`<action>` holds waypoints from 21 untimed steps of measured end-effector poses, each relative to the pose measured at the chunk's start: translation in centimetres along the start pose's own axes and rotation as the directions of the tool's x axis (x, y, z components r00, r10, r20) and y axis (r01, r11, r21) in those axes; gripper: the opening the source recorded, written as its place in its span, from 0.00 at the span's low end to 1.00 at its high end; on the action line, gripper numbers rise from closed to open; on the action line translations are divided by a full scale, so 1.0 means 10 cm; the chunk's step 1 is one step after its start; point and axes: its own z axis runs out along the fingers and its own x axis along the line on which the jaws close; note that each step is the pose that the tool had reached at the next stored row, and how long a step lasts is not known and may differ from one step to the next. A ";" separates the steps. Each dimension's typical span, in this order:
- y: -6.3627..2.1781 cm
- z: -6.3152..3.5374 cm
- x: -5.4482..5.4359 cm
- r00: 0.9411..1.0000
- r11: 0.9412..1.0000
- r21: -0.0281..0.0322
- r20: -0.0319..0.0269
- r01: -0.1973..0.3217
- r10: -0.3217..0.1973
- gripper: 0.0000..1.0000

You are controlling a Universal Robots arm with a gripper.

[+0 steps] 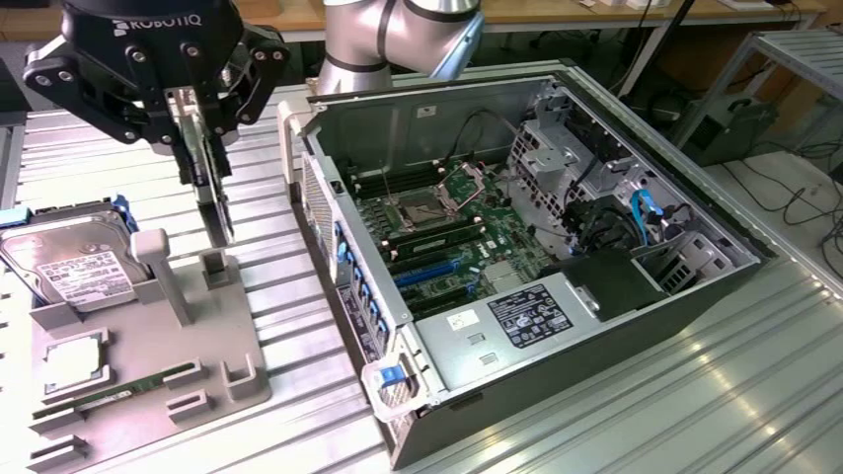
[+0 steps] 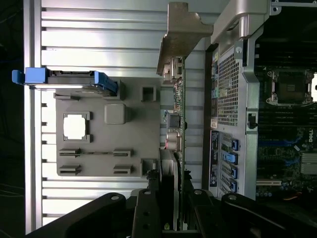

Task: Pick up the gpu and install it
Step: 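Pick up the gpu and move the gpu toward the slot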

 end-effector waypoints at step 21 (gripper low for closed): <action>-0.005 0.007 -0.24 1.000 1.000 0.000 0.000 0.000 0.000 0.27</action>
